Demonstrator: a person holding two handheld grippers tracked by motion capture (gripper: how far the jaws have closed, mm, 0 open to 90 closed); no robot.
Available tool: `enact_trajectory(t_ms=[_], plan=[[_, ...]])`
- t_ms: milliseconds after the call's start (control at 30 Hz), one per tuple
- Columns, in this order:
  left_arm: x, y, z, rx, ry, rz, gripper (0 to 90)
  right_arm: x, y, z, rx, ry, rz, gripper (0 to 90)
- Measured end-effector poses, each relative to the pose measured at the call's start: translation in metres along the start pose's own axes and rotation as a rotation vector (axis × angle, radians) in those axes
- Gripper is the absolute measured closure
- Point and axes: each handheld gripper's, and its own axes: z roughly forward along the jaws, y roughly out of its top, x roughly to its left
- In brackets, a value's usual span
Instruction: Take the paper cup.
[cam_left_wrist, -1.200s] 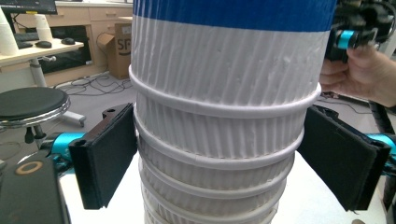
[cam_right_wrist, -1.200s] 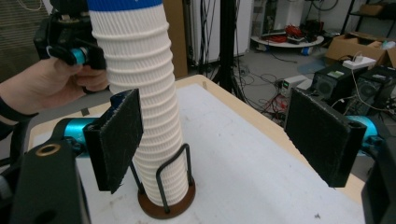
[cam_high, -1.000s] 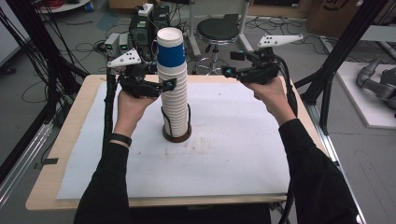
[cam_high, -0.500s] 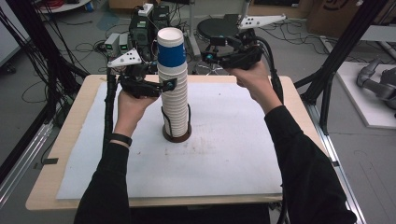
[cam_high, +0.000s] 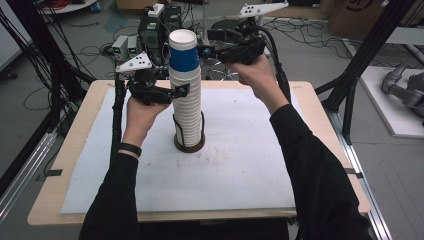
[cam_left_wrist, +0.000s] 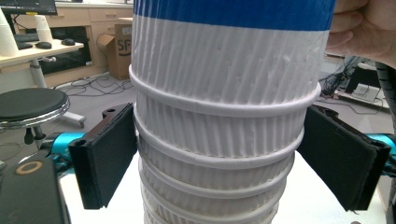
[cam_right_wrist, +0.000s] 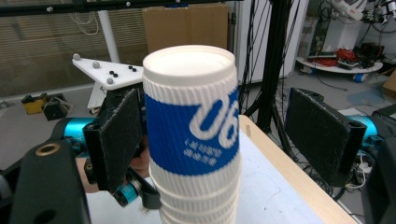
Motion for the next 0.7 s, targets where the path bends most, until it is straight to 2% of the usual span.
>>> enact_trajectory(t_ms=[333,467,667,700], plan=[[0.001,0.0,0.0,-0.004,-0.002,-0.003,13.1,0.004,0.01,0.022,-0.011,0.023,0.019,20.3],[0.001,0.0,0.0,-0.003,-0.002,-0.003,13.1,0.007,0.017,0.029,0.0,0.022,0.006,20.6],[0.001,0.0,0.0,-0.004,-0.003,-0.003,13.1,0.01,0.02,0.036,0.009,0.011,-0.007,25.4],[0.001,0.0,0.0,-0.003,-0.004,-0.003,13.1,0.009,0.019,0.038,0.018,0.021,-0.001,29.0]])
